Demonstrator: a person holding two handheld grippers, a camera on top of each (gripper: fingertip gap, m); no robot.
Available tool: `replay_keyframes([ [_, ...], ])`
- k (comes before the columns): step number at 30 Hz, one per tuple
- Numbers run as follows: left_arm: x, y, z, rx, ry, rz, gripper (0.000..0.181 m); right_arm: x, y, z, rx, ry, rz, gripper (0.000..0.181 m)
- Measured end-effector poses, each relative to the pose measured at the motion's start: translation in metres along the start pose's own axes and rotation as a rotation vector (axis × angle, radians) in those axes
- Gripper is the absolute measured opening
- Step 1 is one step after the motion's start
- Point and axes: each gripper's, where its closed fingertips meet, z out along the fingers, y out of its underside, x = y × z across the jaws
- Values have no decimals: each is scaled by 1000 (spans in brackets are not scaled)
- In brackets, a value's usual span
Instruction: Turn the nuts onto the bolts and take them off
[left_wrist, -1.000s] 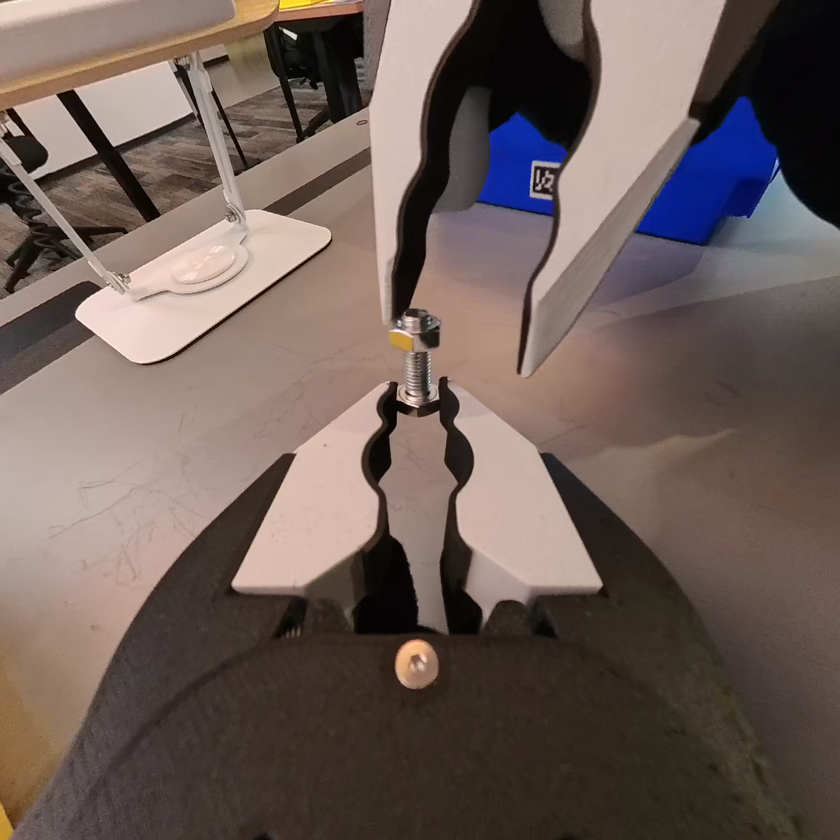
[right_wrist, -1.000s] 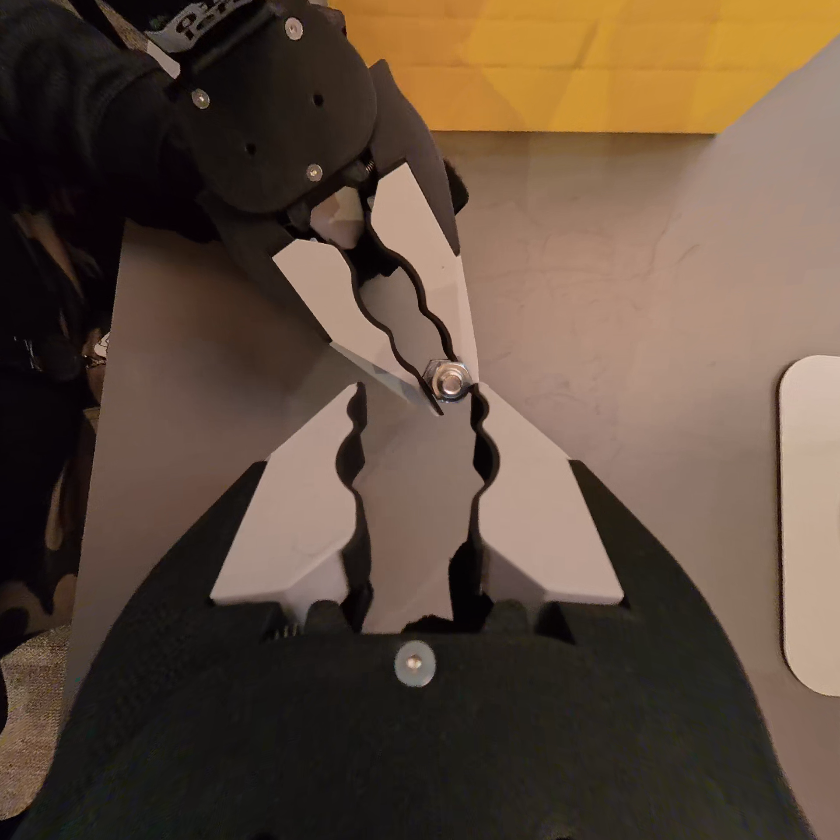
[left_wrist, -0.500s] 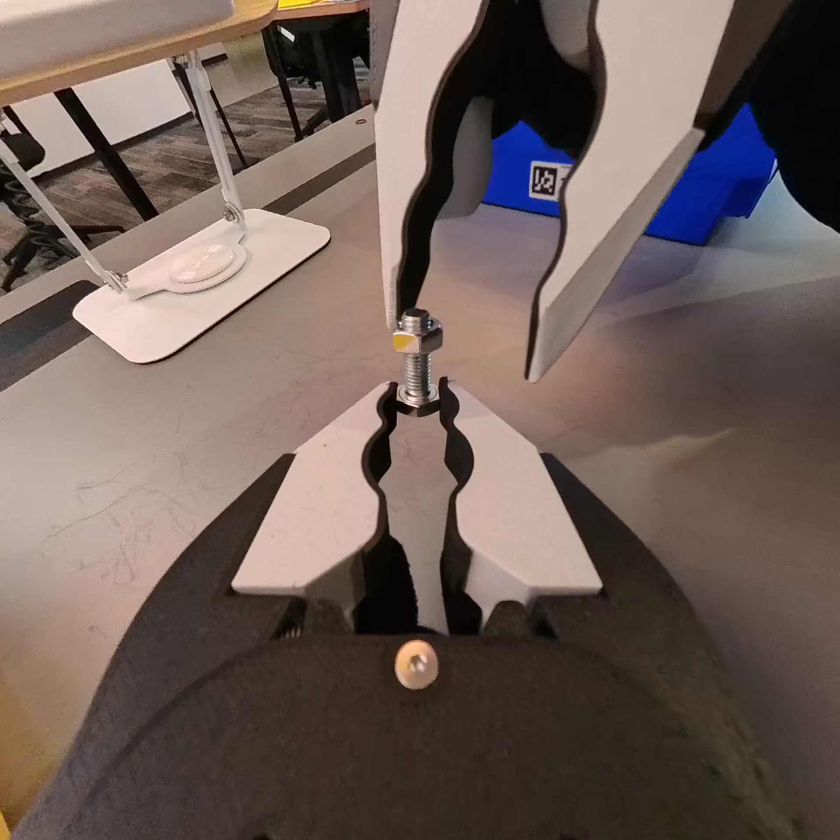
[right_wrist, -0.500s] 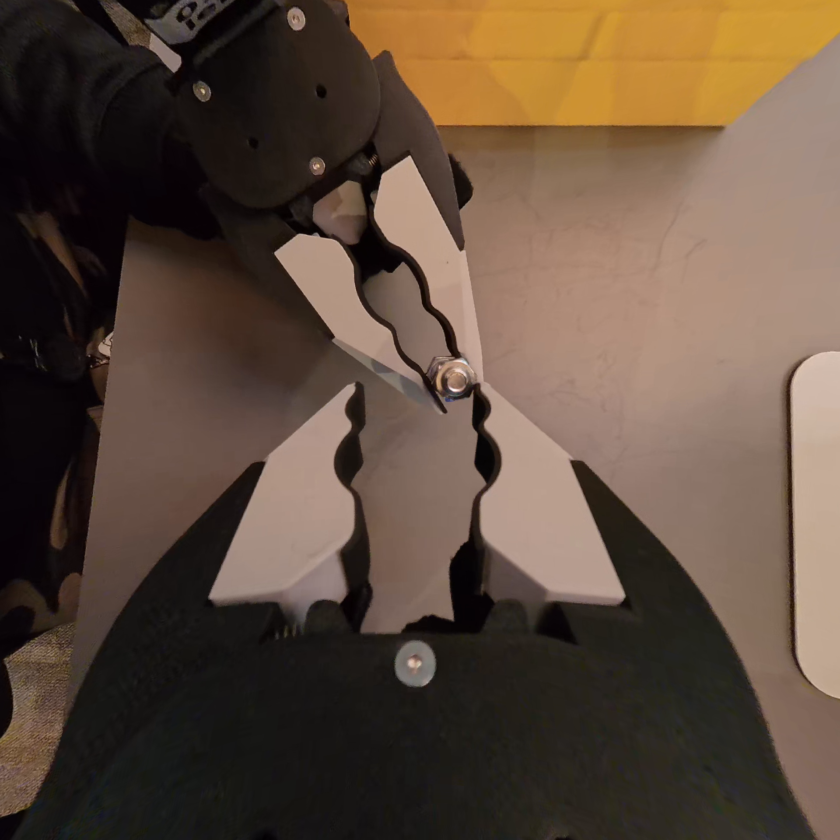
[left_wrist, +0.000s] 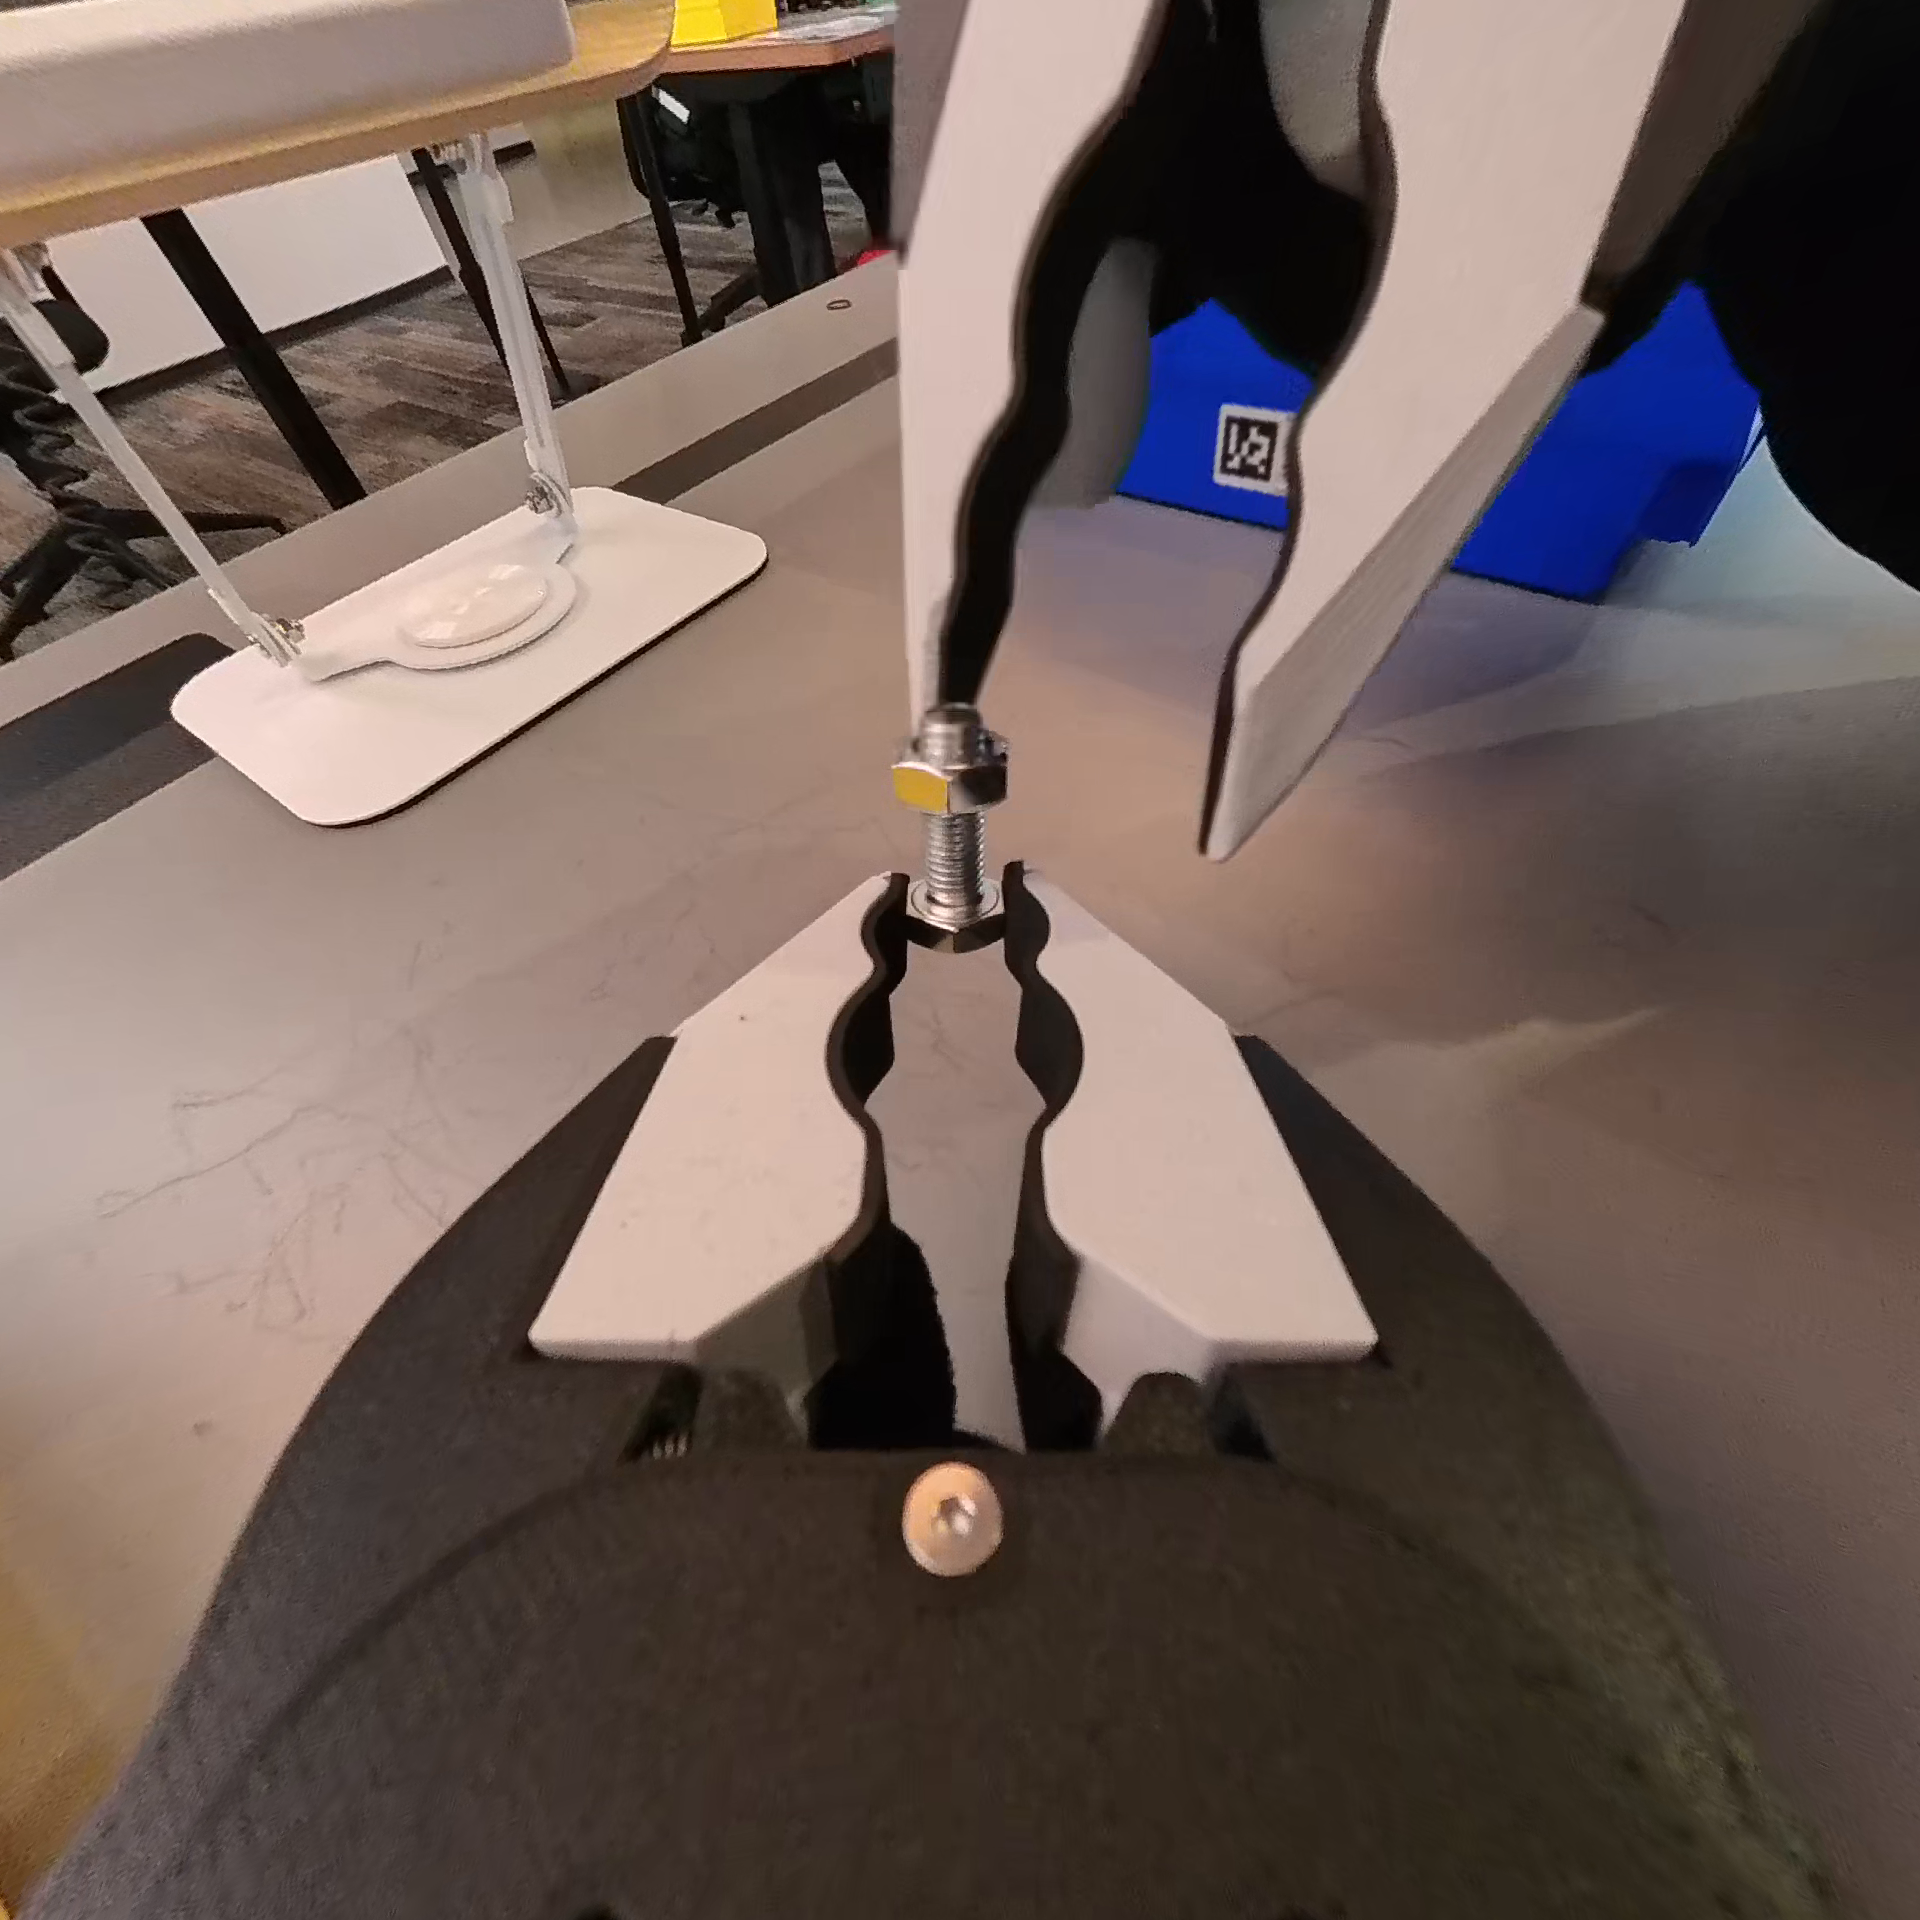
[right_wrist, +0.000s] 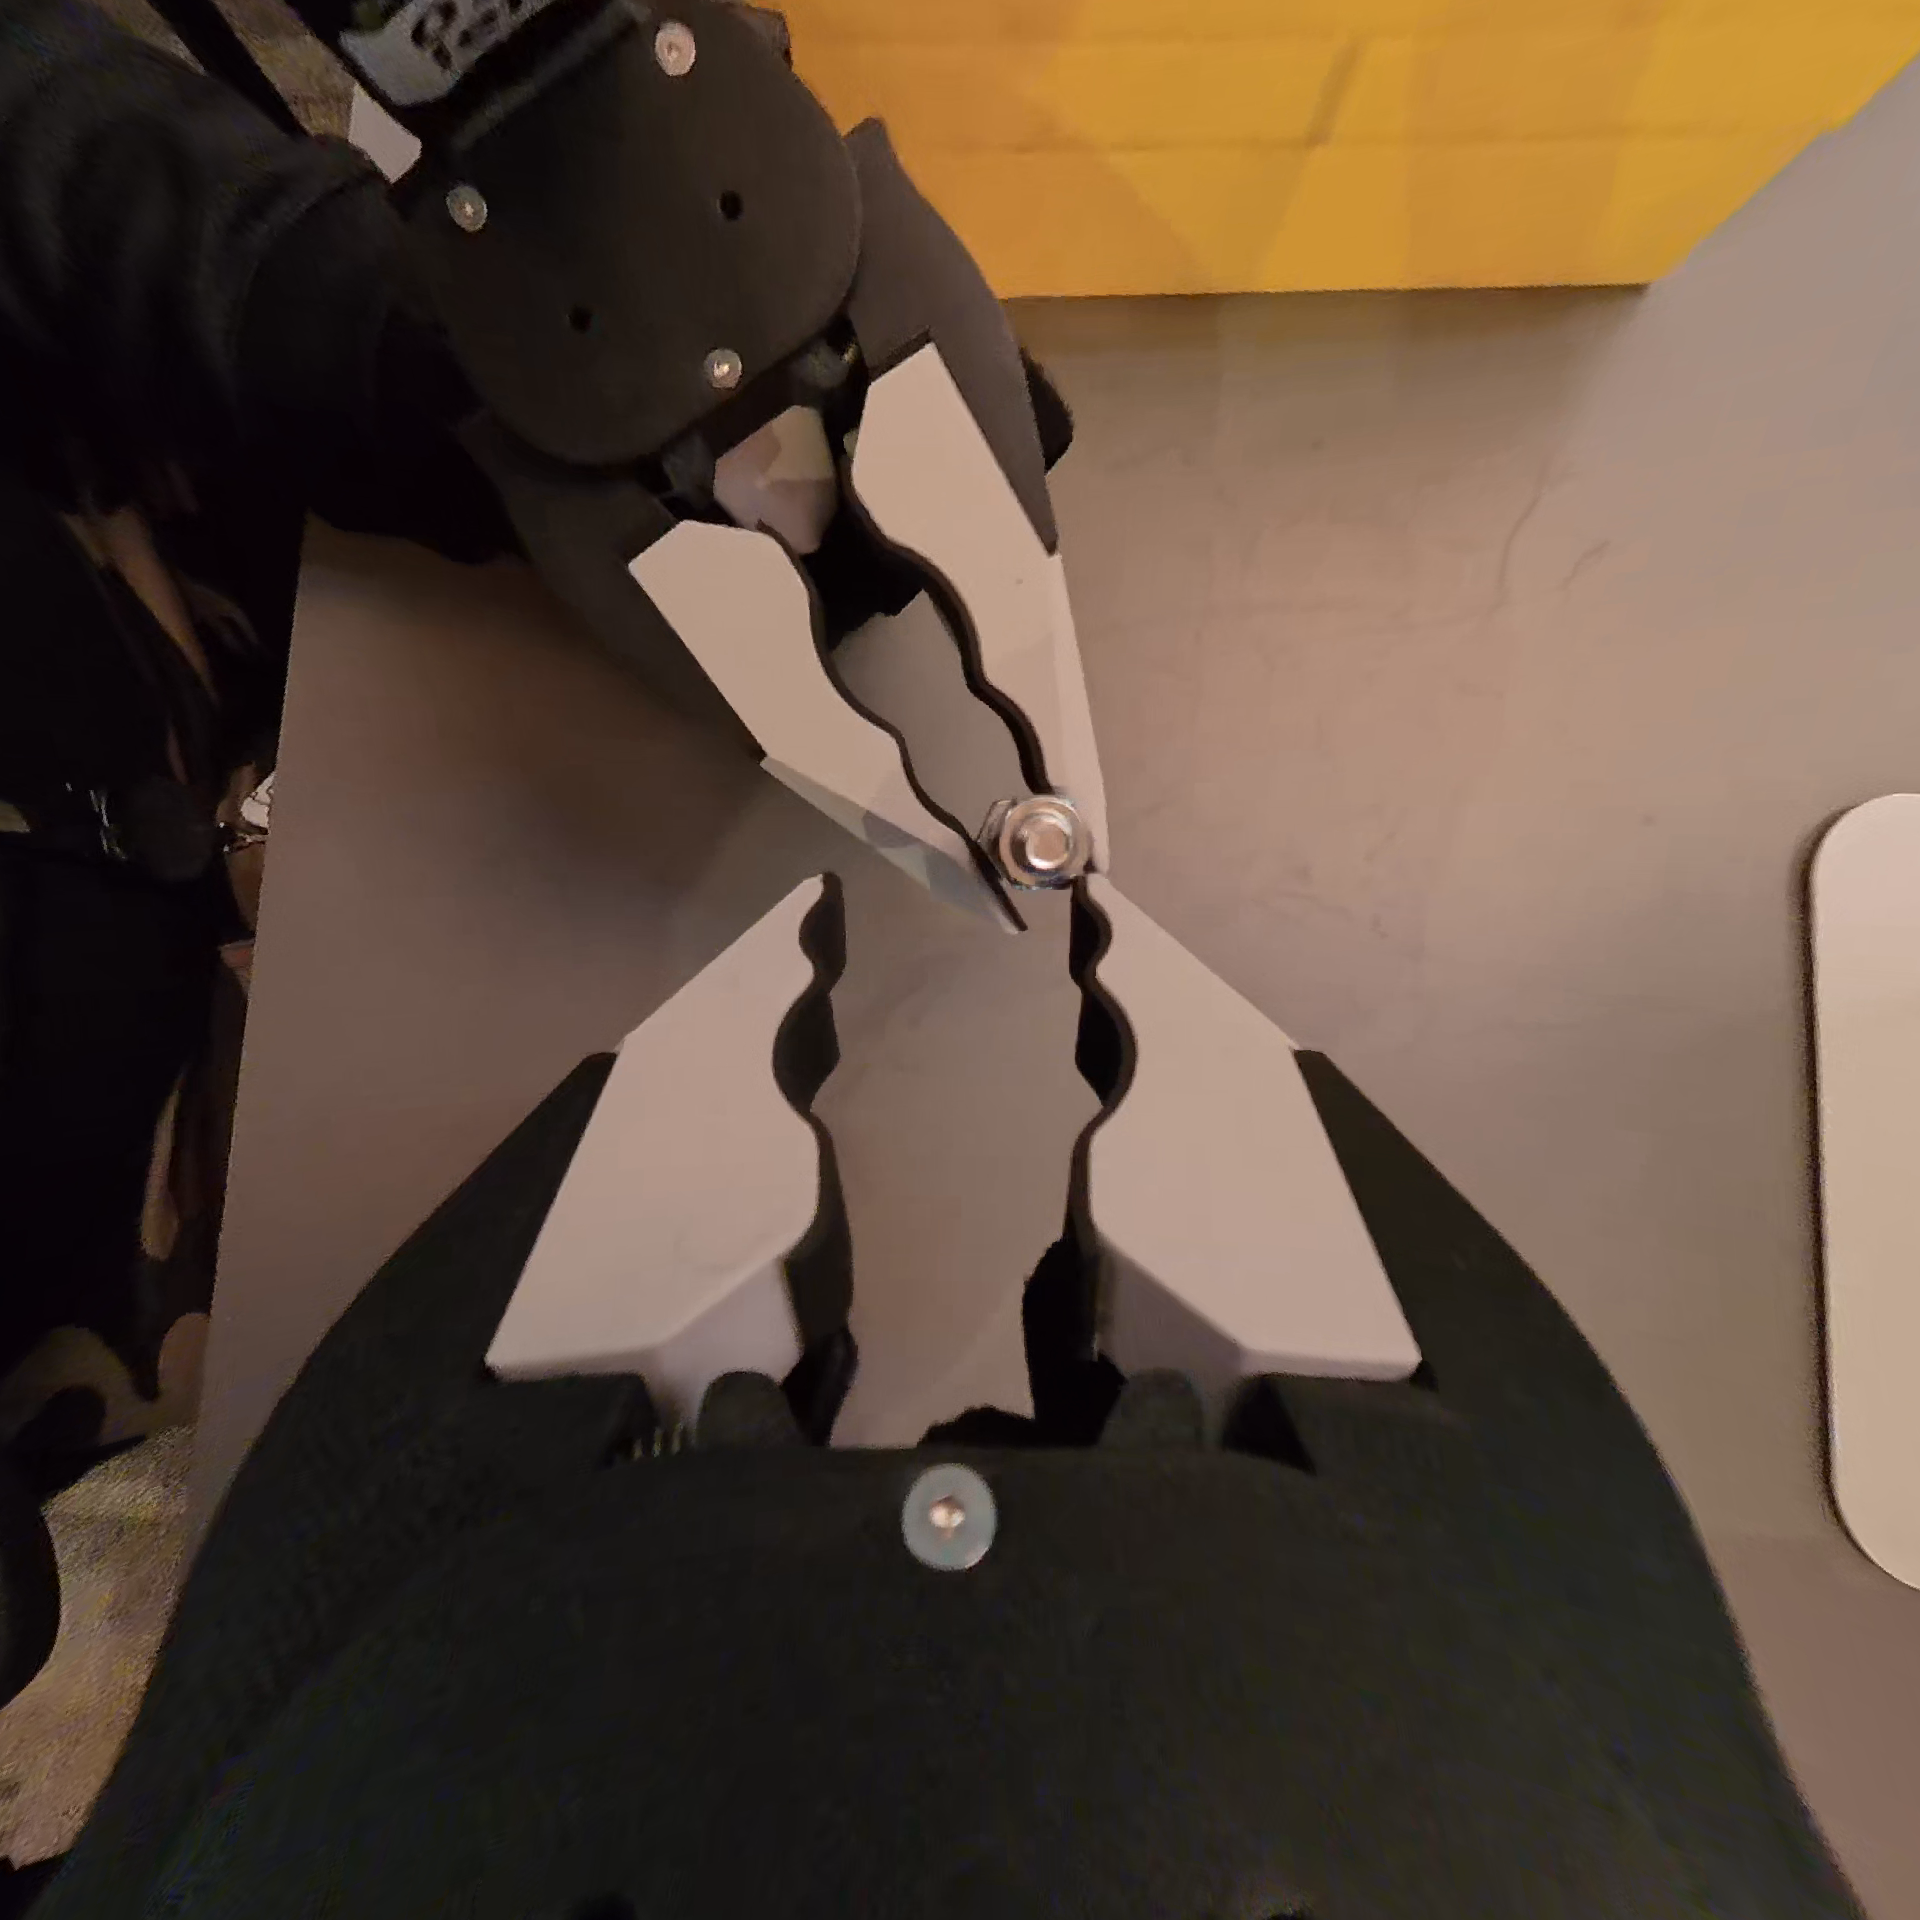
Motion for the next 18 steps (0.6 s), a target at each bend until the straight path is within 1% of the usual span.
replay_keyframes([
  [1, 0, 0, 0, 0, -1, -2, 16, -3, 3, 1, -16, -16, -2, 38],
  [2, 0, 0, 0, 3, 1, -4, 16, -11, 6, 2, -32, -59, -9, 19],
  [3, 0, 0, 0, 3, 2, -6, 16, -19, 8, 2, -38, -110, -16, 8],
  [4, 0, 0, 0, 4, 2, -7, 16, -21, 8, 2, -38, -119, -15, 9],
  [7, 0, 0, 0, 2, 2, -4, 16, -9, 9, 0, -35, -66, 20, 14],
  [8, 0, 0, 0, 1, 2, -4, 16, -4, 7, -1, -24, -46, 27, 18],
  [11, 0, 0, 0, 1, 2, -5, 16, 4, -1, -2, 16, -5, 35, 41],
  [12, 0, 0, 0, 1, 2, -5, 16, 2, -3, 0, 17, -5, 24, 44],
  [14, 0, 1, 0, -3, 2, -4, 16, -2, 1, 3, -10, -16, 7, 45],
  [15, 0, 1, 0, -6, 1, -2, 16, -6, 3, 3, -28, -39, 7, 33],
  [16, 0, 0, 0, -1, 1, -1, 16, -17, 6, 1, -41, -105, 7, 2],
  [17, 0, 0, 0, 0, 2, -4, 16, -23, 6, -1, -39, -145, 11, 6],
  [18, -1, 0, 0, 1, 2, -6, 16, -23, 6, -2, -36, -143, 16, 5],
])
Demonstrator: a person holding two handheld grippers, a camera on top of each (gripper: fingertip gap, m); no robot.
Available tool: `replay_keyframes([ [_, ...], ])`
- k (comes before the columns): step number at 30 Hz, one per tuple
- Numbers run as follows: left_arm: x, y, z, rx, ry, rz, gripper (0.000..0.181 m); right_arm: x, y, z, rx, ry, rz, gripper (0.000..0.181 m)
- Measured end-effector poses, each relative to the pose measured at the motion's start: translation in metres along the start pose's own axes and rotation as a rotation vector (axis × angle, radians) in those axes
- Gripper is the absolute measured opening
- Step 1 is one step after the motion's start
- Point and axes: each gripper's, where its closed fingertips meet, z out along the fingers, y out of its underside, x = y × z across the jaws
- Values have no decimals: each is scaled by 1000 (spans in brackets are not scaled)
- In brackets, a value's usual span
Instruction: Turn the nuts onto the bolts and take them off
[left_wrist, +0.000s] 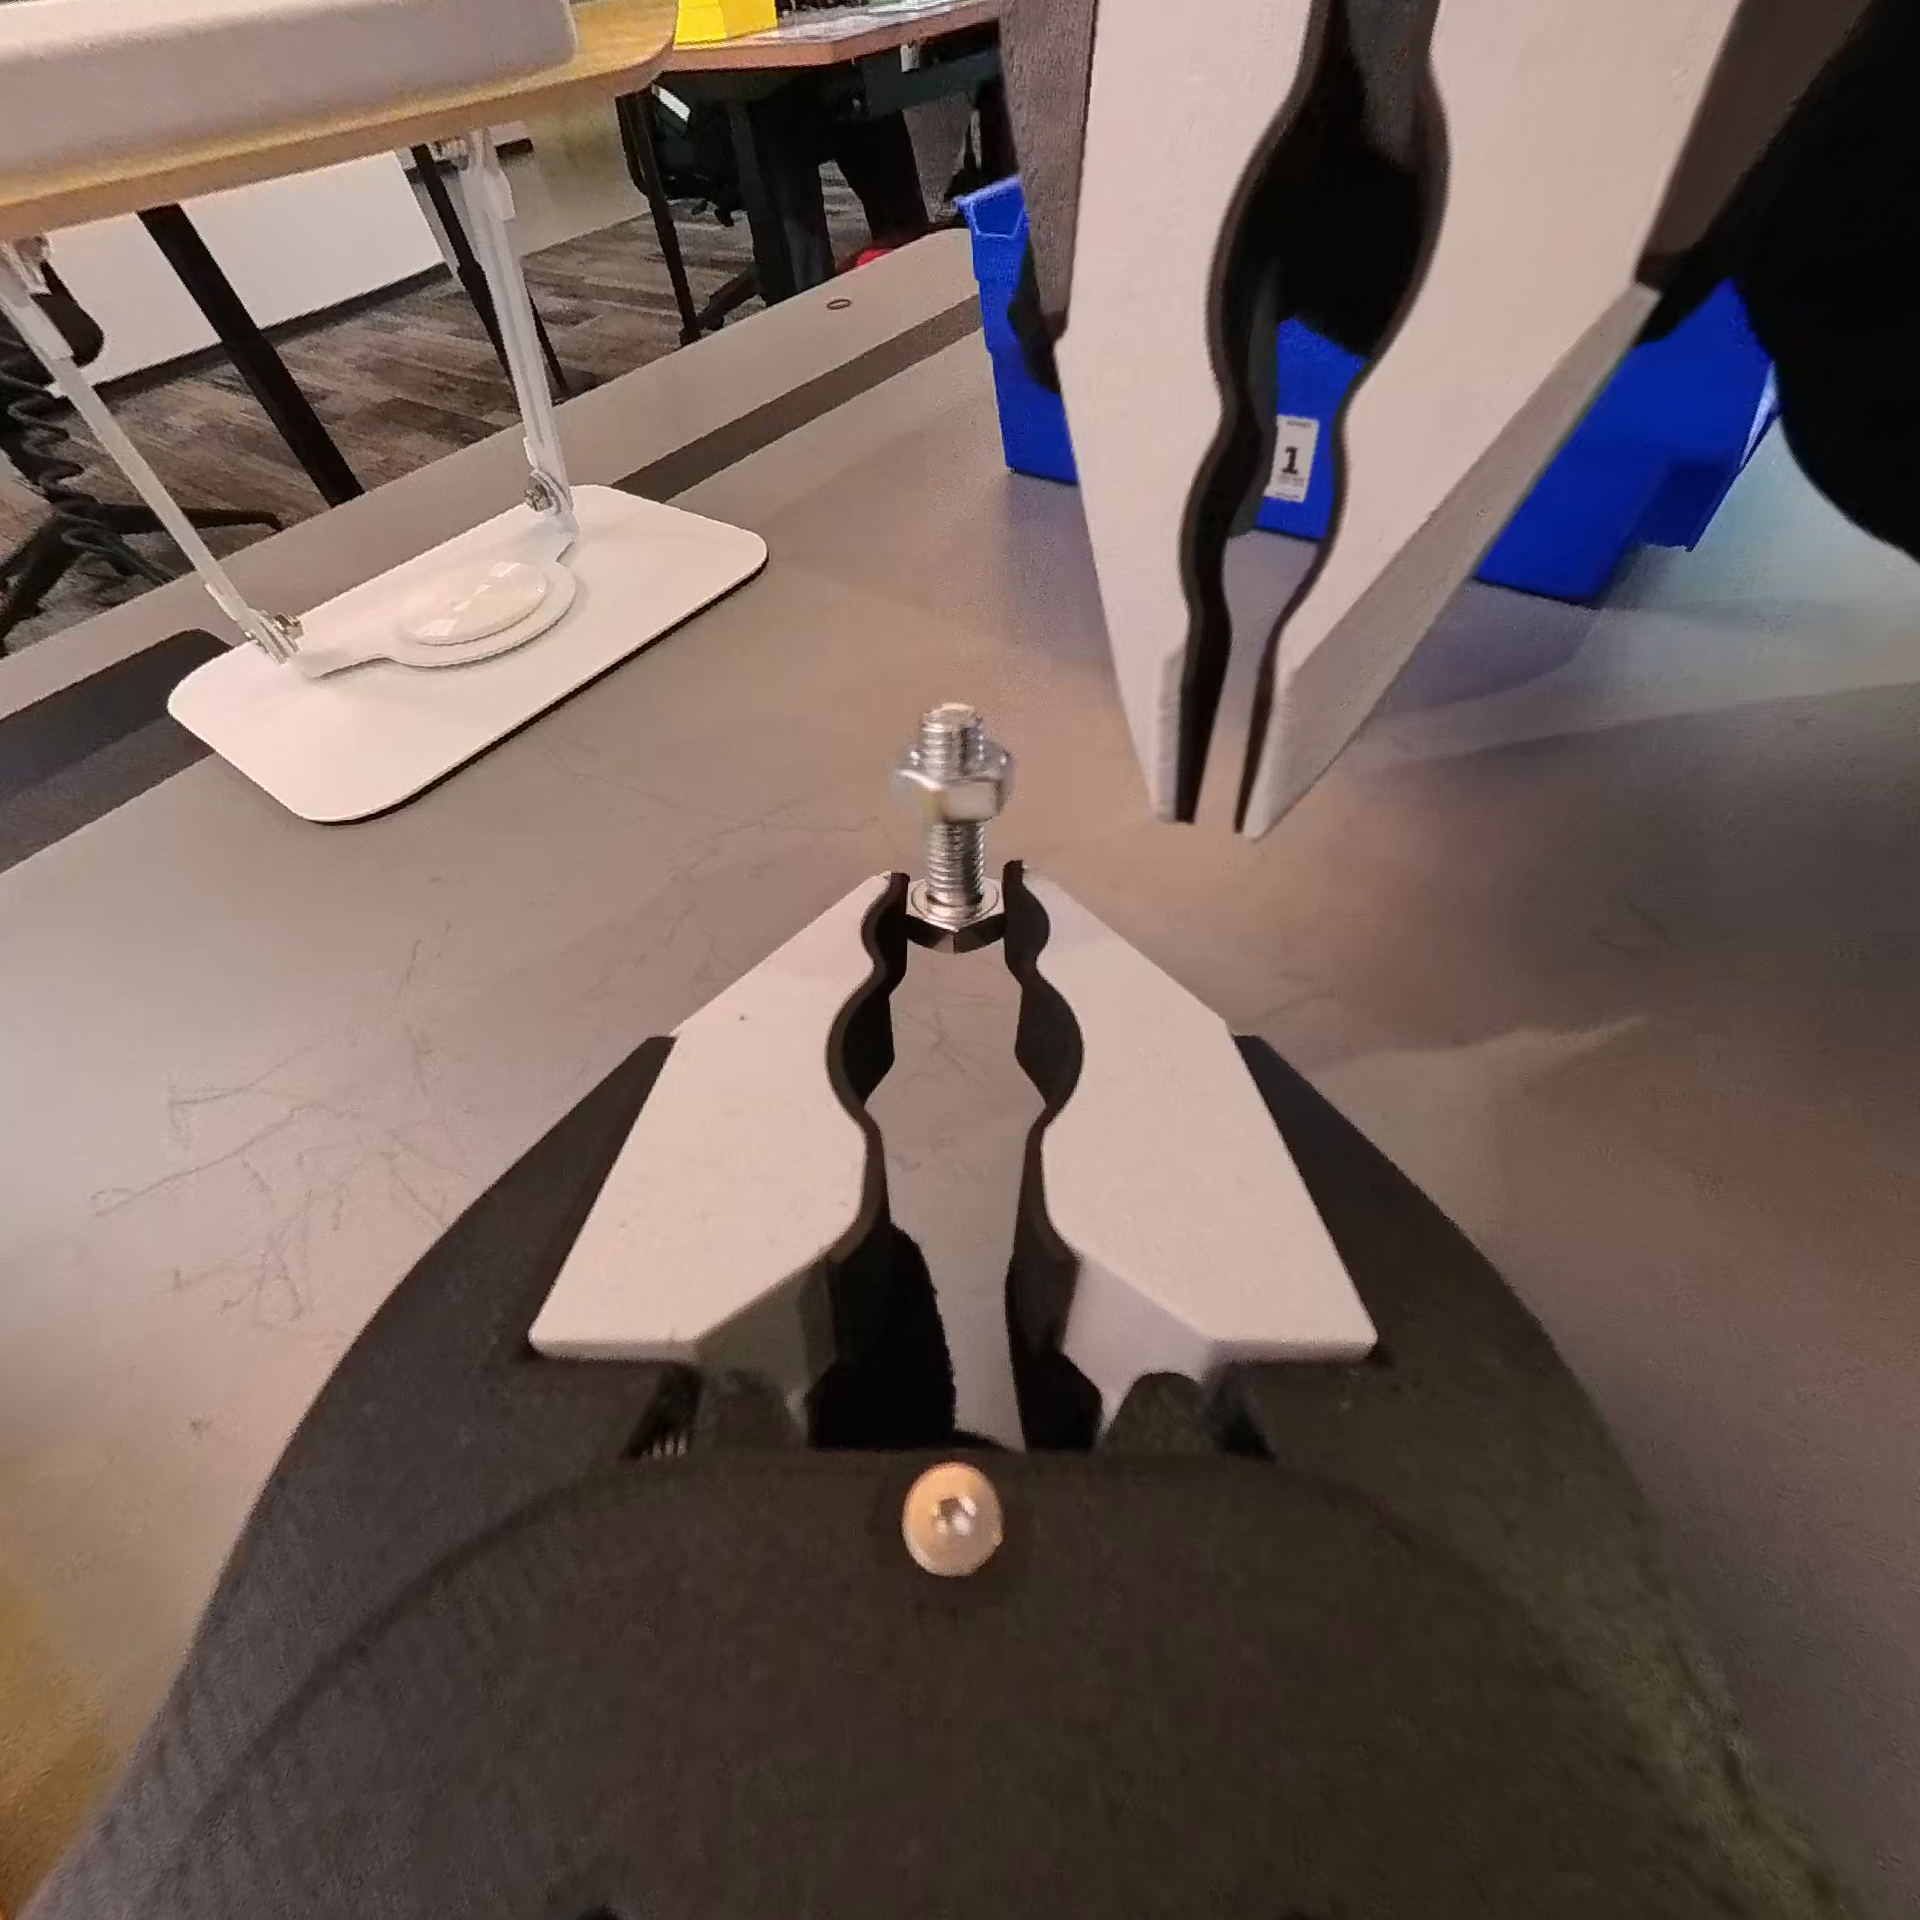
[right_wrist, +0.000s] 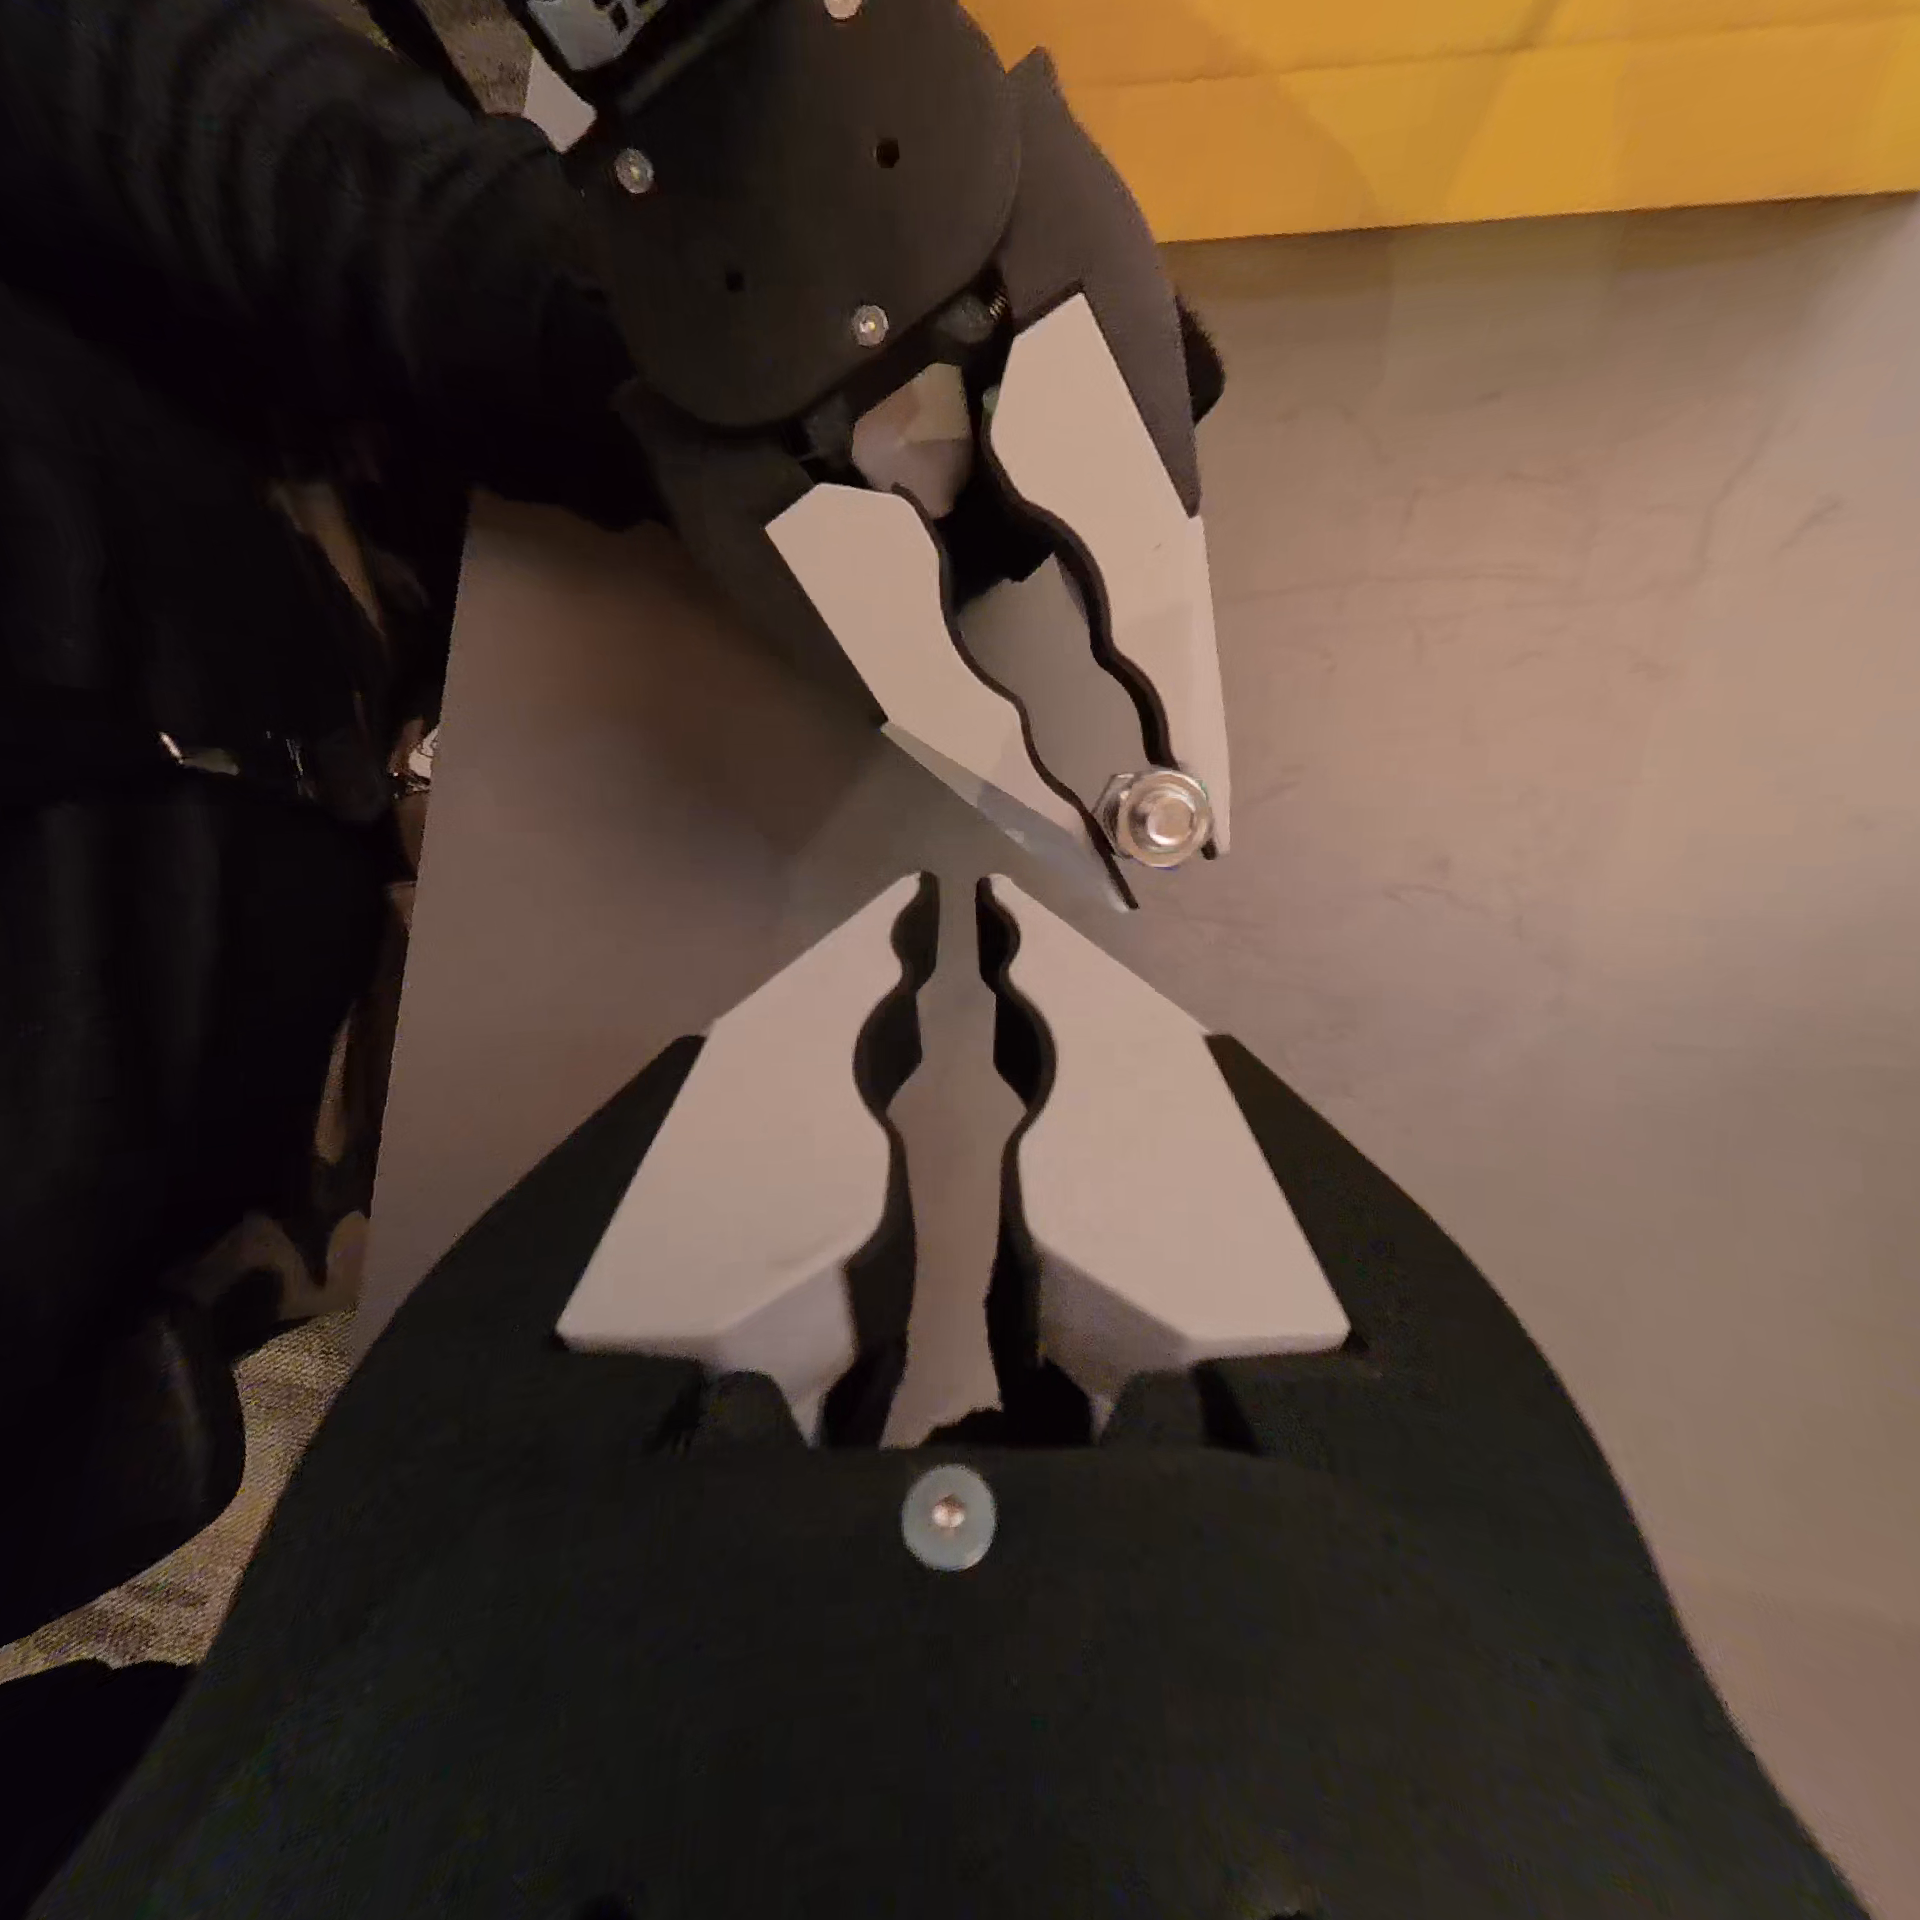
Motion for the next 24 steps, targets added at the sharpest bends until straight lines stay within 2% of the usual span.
replay_keyframes([
  [9, 0, 0, 0, 2, -1, 2, 16, 3, -12, -6, 49, 61, -26, 14],
  [12, 0, -1, 0, 5, 2, -1, 16, 19, -22, -13, 116, 160, -7, 39],
  [15, 1, -1, -1, 9, 4, 0, 16, 28, -24, -12, 132, 206, 3, 44],
  [20, 1, -3, -2, 20, 3, 6, 16, 30, -20, 2, 113, 165, 48, 39],
  [24, 1, -4, -2, 27, 5, 9, 16, 33, -20, 7, 127, 151, 71, 27],
])
